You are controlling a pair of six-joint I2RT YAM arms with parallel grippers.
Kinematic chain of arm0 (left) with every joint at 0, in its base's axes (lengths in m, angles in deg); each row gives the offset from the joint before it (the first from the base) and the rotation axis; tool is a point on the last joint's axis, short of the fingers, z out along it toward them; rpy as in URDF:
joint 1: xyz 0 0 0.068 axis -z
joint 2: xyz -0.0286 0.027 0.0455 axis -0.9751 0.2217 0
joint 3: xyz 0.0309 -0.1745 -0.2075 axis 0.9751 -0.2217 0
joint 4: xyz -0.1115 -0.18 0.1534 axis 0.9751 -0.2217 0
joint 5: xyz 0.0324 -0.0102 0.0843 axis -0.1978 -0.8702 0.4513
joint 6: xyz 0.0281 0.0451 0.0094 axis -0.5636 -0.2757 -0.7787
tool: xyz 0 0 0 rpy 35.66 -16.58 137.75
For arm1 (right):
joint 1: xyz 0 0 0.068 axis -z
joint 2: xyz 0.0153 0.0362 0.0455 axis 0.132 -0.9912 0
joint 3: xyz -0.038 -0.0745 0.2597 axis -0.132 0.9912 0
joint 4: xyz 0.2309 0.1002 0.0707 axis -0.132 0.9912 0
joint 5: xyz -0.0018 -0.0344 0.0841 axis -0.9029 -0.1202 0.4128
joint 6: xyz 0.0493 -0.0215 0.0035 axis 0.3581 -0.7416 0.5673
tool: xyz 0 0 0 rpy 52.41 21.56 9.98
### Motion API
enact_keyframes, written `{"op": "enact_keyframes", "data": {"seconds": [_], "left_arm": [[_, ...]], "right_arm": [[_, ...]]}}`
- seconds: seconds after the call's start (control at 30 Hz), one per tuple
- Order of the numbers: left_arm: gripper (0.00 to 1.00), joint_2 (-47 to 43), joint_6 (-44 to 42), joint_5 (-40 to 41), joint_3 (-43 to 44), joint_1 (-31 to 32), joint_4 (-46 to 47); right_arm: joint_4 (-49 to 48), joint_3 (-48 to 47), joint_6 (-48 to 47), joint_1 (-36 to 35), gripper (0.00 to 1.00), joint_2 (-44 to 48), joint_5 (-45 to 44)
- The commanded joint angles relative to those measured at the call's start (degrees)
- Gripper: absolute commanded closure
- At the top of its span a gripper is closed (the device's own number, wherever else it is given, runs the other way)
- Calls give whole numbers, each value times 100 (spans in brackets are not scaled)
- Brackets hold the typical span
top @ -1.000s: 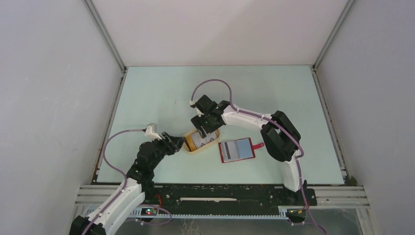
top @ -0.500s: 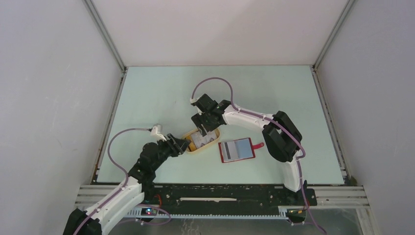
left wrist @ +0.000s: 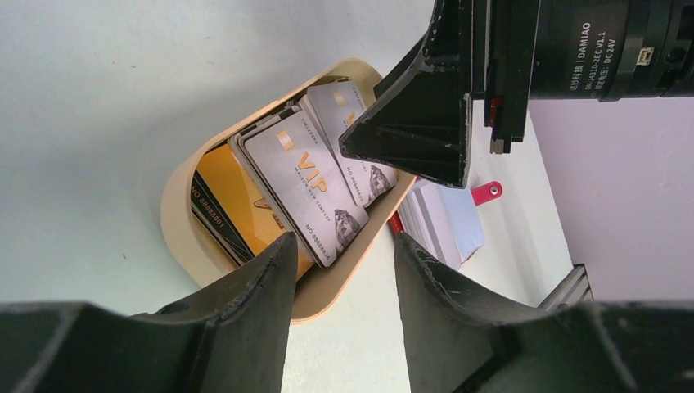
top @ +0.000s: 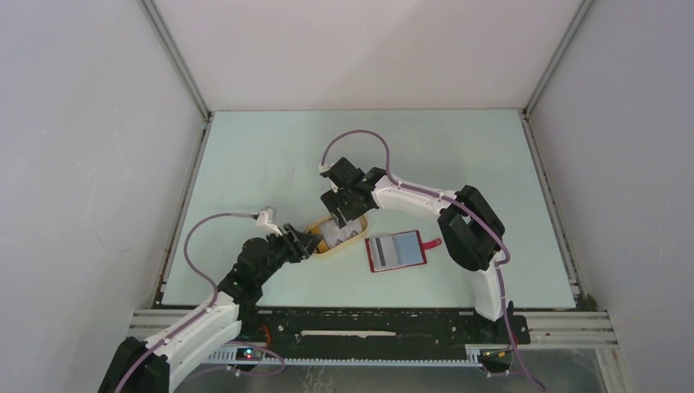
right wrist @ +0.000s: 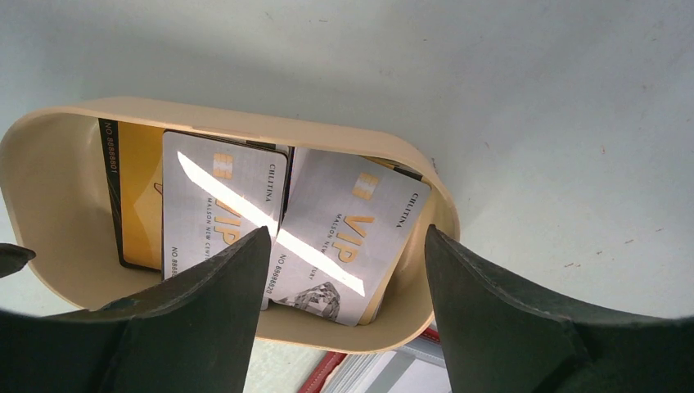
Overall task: Put the credit cards into the card holder
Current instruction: Pick up the credit card from the storage box.
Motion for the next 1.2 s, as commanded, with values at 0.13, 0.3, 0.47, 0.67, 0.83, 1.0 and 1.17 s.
{"op": "enact_keyframes", "data": {"seconds": [0.13,0.3,0.47,0.67,0.83,1.0,1.17], "left_arm": [[48,32,-12,122,176,84,331],[48,78,-12,130,184,110,354],[48,106,-12,143,178,127,375],[48,115,-13,163,167,137,383],[48,126,-12,151,167,137,388],[48,117,-3,151,160,144,397],[48,115,9,155,160,146,406]], "right_arm": [[-105,-57,174,65,19,-128,160],[-75,-106,175,94,18,-218,203],[-48,-144,177,87,19,-299,269],[-38,-154,158,93,24,-354,427],[-60,-154,103,104,27,-353,473],[-97,-141,54,120,31,-311,516],[-138,-119,27,152,34,-218,638]]}}
